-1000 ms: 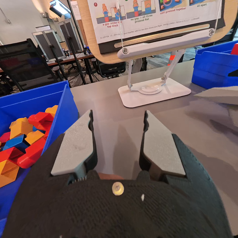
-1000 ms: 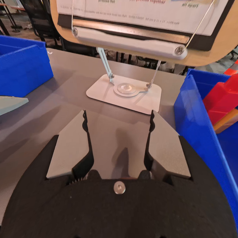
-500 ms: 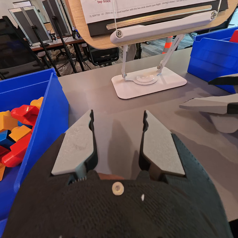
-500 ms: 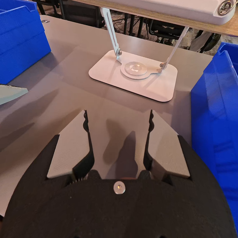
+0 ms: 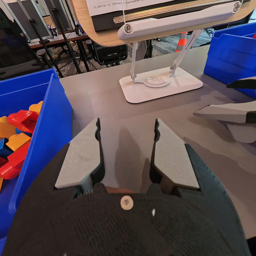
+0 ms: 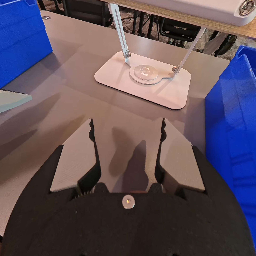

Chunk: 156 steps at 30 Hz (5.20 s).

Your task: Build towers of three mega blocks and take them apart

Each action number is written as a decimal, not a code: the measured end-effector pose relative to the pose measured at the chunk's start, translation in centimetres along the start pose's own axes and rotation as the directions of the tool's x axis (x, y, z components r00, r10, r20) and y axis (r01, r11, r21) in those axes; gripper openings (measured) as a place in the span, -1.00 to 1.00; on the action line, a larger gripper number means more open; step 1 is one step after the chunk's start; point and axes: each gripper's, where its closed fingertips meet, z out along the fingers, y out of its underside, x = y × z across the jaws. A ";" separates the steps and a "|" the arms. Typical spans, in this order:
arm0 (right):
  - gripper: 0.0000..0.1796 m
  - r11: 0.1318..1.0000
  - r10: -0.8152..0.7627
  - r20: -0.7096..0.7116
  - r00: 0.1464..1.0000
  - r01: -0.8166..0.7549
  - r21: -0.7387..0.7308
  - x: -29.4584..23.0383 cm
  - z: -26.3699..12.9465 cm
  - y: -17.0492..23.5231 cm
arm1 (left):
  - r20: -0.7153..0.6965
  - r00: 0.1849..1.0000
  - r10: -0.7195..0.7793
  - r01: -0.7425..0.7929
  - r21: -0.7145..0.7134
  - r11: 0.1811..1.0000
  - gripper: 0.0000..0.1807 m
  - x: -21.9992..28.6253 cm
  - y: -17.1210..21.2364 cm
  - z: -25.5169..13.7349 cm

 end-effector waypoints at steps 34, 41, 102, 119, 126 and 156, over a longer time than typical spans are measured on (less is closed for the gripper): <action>0.00 0.975 -0.149 0.133 0.980 0.123 0.186 -3.2 -3.3 -3.2 | 0.037 0.999 -0.009 0.003 0.154 0.988 -0.16 -0.6 -2.7 -2.3; -0.04 0.971 -0.174 0.147 0.974 0.145 0.189 -3.9 -3.3 -3.2 | 0.010 1.000 -0.023 0.021 0.163 0.986 -0.17 -0.8 -2.9 -3.2; -0.12 0.951 -0.248 0.255 0.935 0.185 0.246 -7.1 -4.6 -4.5 | 0.437 0.851 -0.293 0.467 -0.373 0.802 -0.32 -26.8 5.5 -1.3; -0.15 0.946 -0.270 0.250 0.930 0.208 0.247 -7.3 -4.6 -4.4 | 0.335 0.828 -0.450 0.550 -0.326 0.769 -0.47 -26.0 5.9 -1.9; -0.15 0.945 -0.276 0.244 0.929 0.216 0.246 -7.3 -4.5 -4.4 | 0.370 0.804 -0.465 0.581 -0.325 0.746 -0.39 -26.1 6.0 -0.5; -0.17 0.963 -0.169 0.493 0.854 0.035 0.268 -9.5 -7.0 -5.6 | -0.516 0.815 -0.265 0.301 -0.014 0.954 -0.94 -8.3 -8.3 -8.4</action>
